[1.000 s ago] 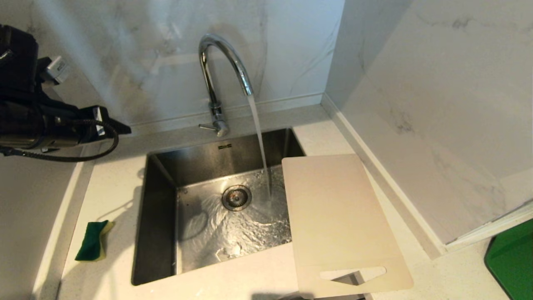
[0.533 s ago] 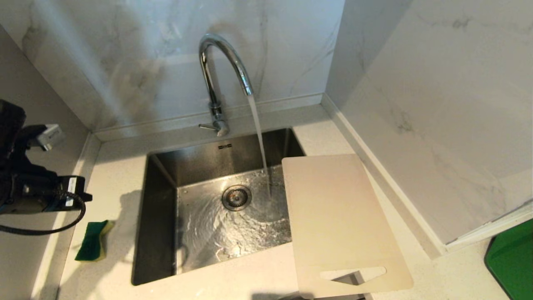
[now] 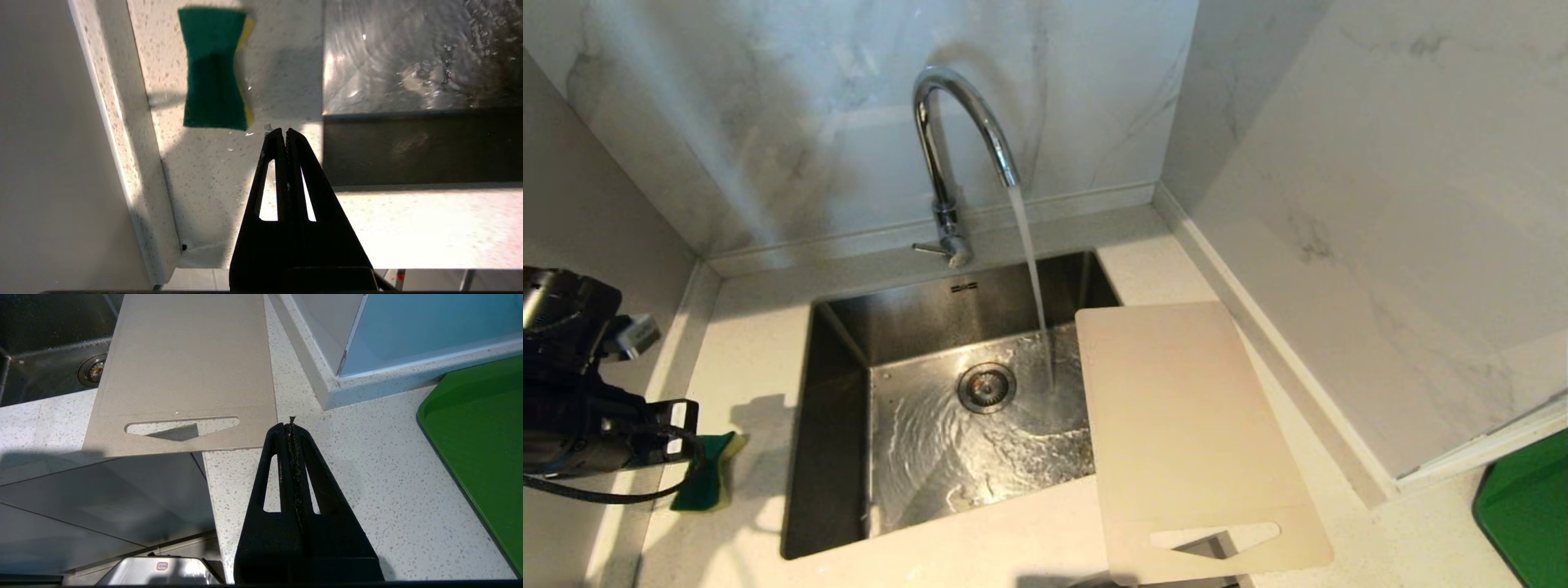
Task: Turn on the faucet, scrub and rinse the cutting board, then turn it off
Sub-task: Pick up the cleaning cloth
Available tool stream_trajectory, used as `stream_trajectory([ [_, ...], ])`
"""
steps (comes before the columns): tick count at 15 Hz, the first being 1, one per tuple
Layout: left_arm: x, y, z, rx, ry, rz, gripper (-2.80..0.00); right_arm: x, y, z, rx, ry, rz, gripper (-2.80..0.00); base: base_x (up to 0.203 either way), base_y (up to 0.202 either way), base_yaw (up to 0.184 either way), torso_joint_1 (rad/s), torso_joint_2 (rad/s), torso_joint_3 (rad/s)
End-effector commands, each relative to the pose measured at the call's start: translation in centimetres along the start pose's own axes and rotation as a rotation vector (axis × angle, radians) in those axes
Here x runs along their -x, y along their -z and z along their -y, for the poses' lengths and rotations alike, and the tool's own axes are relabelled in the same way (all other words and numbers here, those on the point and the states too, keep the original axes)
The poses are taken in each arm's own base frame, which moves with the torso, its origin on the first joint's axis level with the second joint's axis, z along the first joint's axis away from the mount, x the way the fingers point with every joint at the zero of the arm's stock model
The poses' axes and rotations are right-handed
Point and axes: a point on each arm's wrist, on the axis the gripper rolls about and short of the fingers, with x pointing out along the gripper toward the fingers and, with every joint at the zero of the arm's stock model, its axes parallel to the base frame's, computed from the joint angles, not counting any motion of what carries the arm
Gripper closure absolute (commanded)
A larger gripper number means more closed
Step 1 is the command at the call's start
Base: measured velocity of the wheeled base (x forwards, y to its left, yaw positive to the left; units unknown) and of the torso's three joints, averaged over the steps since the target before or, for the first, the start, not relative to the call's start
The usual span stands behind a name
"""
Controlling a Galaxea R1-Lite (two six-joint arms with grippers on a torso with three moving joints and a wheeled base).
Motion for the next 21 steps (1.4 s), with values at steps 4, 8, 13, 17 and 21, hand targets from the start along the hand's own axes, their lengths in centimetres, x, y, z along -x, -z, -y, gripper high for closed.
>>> stream_trajectory([
  [4,-6.1,-1.2,-0.2,0.056,-0.174,-0.014,-2.80,0.0,0.0,0.0,0.000,0.000,0.000,0.00,0.000,0.000,0.000,0.000,0.00,0.000],
  [8,-6.8,-1.9,-2.6,0.088,-0.228,-0.018,-2.80,0.0,0.0,0.0,0.000,-0.001,0.000,0.00,0.000,0.000,0.000,0.000,0.00,0.000],
  [13,-7.7,-1.7,-2.4,0.090,-0.149,-0.052,-2.80,0.0,0.0,0.0,0.000,-0.002,0.000,0.00,0.000,0.000,0.000,0.000,0.00,0.000],
  [17,-8.6,-1.5,-2.7,0.100,-0.145,-0.078,-2.80,0.0,0.0,0.0,0.000,0.000,0.000,0.00,0.000,0.000,0.000,0.000,0.00,0.000],
  [21,-9.8,-1.4,-3.5,0.123,-0.113,-0.067,-2.80,0.0,0.0,0.0,0.000,0.000,0.000,0.00,0.000,0.000,0.000,0.000,0.00,0.000],
])
